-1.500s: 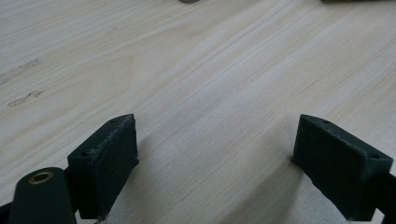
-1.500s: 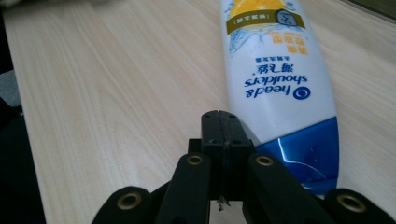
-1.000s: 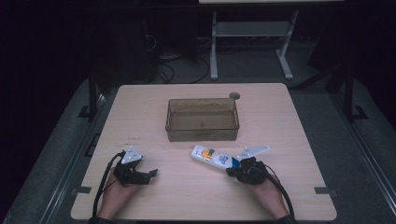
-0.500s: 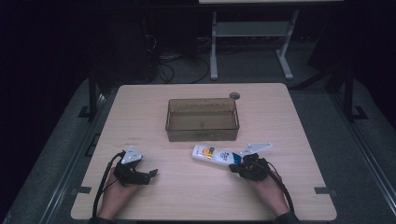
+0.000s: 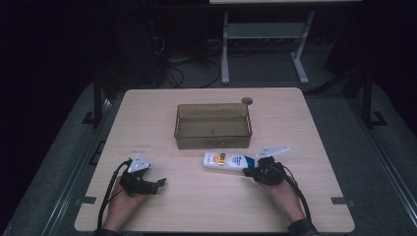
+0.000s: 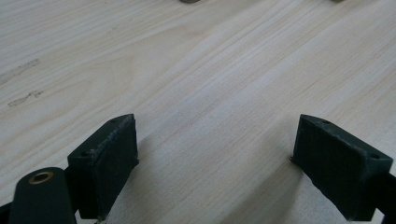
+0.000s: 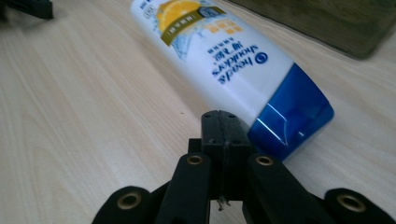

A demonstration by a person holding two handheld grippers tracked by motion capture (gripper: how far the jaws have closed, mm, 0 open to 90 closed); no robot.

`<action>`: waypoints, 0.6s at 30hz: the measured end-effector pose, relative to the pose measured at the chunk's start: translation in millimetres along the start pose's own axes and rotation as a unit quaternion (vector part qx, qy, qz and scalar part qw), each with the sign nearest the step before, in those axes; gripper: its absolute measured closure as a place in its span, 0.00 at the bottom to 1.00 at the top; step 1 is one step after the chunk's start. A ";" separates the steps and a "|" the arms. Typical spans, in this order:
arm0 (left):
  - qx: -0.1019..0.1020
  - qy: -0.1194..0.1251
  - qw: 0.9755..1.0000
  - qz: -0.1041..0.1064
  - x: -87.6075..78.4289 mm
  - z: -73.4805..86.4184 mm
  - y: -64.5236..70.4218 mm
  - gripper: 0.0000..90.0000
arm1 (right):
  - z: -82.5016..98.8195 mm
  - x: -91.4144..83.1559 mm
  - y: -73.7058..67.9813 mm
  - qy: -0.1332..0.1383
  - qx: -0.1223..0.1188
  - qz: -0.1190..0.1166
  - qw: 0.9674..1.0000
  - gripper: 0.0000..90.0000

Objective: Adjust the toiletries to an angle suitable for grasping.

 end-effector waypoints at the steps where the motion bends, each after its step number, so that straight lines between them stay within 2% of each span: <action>1: 0.000 0.000 1.000 0.000 0.0 0.0 0.0 0.14 | 0.0 0.0 0.0 0.000 0.000 0.000 1.000 0.99; 9: -0.001 0.001 1.000 0.000 0.1 0.0 0.2 0.14 | -17.0 2.7 -5.8 0.012 -0.009 -0.006 1.000 0.99; 18: -0.001 0.000 1.000 0.000 0.1 0.0 0.1 0.14 | -39.6 14.8 -1.3 0.023 -0.012 -0.001 1.000 0.99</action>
Point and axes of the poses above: each handheld gripper's, and its own axes: x roughly forward along the jaws, z roughly out of its underside, y roughly to its right, the point moved 1 cm from there along x, roughly forward along the jaws, and after that the axes turned 5 degrees about y, right-handed, at the moved point
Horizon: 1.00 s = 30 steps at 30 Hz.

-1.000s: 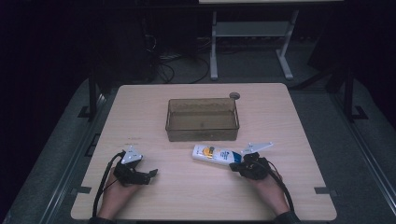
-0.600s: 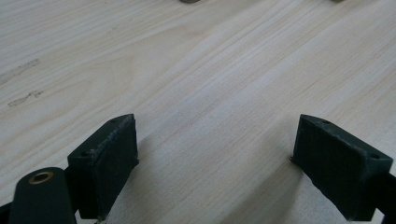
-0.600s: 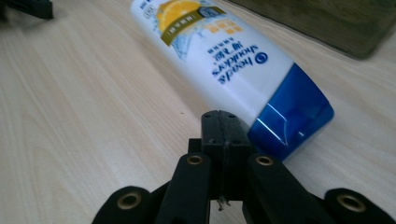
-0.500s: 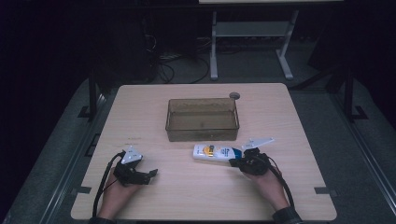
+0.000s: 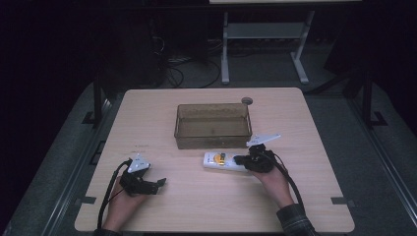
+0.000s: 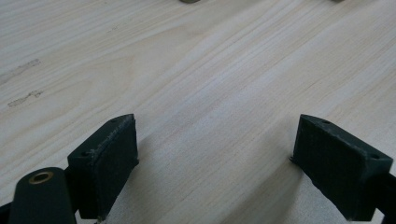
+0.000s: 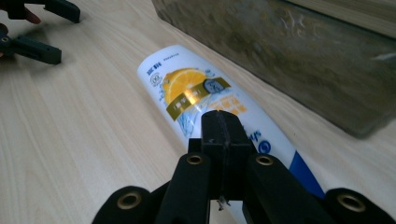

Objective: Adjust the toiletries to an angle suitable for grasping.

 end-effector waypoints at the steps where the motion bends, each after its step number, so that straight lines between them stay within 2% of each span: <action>1: 0.000 0.000 1.000 0.000 0.0 0.0 0.0 0.14 | 0.0 0.0 0.0 0.000 0.000 0.000 1.000 0.99; 12: 0.000 0.000 1.000 0.000 0.0 0.0 0.0 0.14 | -19.1 27.4 -0.1 -0.007 -0.004 -0.005 1.000 0.99; 16: 0.000 0.000 1.000 0.000 -0.1 -0.1 0.0 0.14 | -26.6 39.8 -3.4 -0.014 -0.012 -0.006 1.000 0.99; 19: 0.000 -0.001 1.000 0.000 -0.1 -0.1 0.0 0.14 | -31.1 48.3 -6.7 -0.015 -0.015 -0.003 1.000 0.99; 21: 0.000 -0.001 1.000 0.000 -0.1 -0.1 0.0 0.14 | -34.9 57.1 -7.5 -0.026 -0.016 -0.001 1.000 0.99; 24: 0.000 -0.001 1.000 0.000 -0.2 -0.2 -0.1 0.14 | -38.2 61.3 -8.8 -0.027 -0.016 0.002 1.000 0.99; 26: 0.000 -0.001 1.000 0.000 -0.2 -0.1 -0.1 0.14 | -43.7 70.6 -11.1 -0.029 -0.027 0.010 0.999 0.99; 30: 0.000 -0.001 1.000 0.000 -0.2 -0.1 -0.1 0.14 | -47.0 79.8 -12.1 -0.040 -0.032 0.012 0.999 0.99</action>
Point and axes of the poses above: each handheld gripper's, and its own axes: x roughly forward along the jaws, z roughly out of its underside, y roughly to its right, the point moved 1 cm from there along x, roughly forward along the jaws, and after that the axes turned 5 degrees about y, right-handed, at the moved point
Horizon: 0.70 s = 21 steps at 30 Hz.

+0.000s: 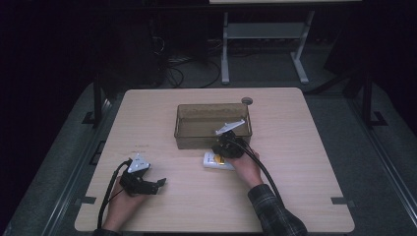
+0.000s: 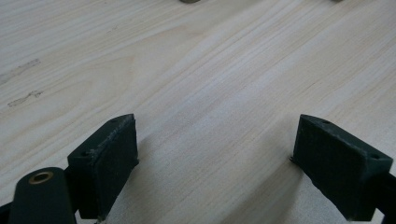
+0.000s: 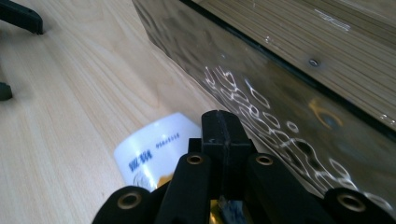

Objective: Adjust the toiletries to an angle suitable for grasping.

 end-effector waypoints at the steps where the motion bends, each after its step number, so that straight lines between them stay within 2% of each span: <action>1: 0.000 0.000 1.000 0.000 0.0 0.0 0.0 0.14 | 0.0 0.0 0.0 0.000 0.000 0.000 1.000 0.99; 5: 0.000 0.000 1.000 0.000 0.0 0.0 0.0 0.14 | -4.3 6.2 -3.7 -0.006 -0.005 0.004 1.000 0.99; 9: 0.000 0.000 1.000 0.000 0.0 0.0 0.0 0.14 | -2.9 9.7 -2.2 -0.014 0.002 -0.001 1.000 0.99; 15: 0.000 0.000 1.000 0.000 0.1 -0.1 0.0 0.14 | -0.1 10.9 -5.9 -0.029 -0.001 -0.017 0.999 0.99; 21: 0.000 0.000 1.000 0.000 0.1 -0.1 0.0 0.14 | 1.4 9.0 -11.5 -0.031 -0.002 -0.034 0.999 1.00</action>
Point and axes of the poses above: each handheld gripper's, and its own axes: x roughly forward along the jaws, z roughly out of its underside, y roughly to its right, the point moved 1 cm from there along x, roughly forward along the jaws, and after that the axes turned 5 degrees about y, right-handed, at the moved point
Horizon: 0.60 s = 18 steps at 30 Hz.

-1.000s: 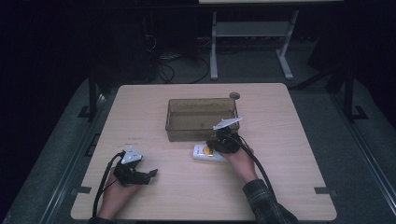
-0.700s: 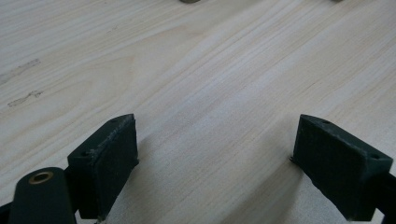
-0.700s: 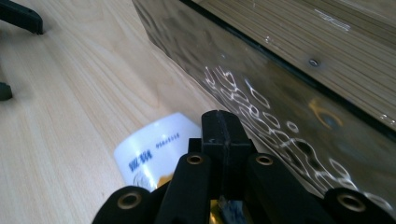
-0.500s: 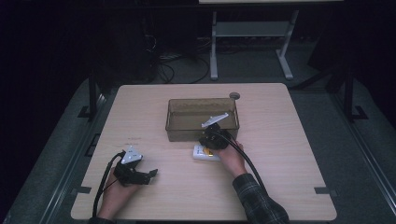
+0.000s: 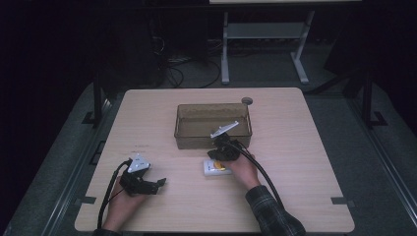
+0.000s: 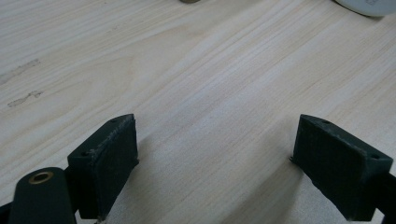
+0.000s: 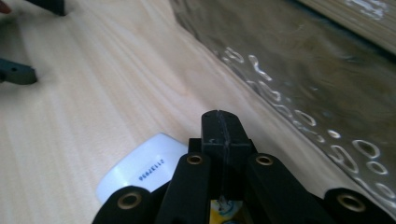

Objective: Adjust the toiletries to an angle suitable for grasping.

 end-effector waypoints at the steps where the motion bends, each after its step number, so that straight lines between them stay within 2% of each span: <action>1: 0.000 0.000 1.000 0.000 0.0 0.0 0.0 0.14 | 0.8 -1.0 -2.9 -0.002 -0.002 -0.005 1.000 0.99; 18: 0.000 0.001 1.000 0.000 0.2 0.1 0.1 0.14 | 14.4 -16.3 -27.0 0.006 -0.026 -0.036 0.999 1.00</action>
Point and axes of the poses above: each handheld gripper's, and its own axes: x roughly forward along the jaws, z roughly out of its underside, y roughly to its right, the point moved 1 cm from there along x, roughly forward along the jaws, and after that the axes turned 5 degrees about y, right-handed, at the moved point
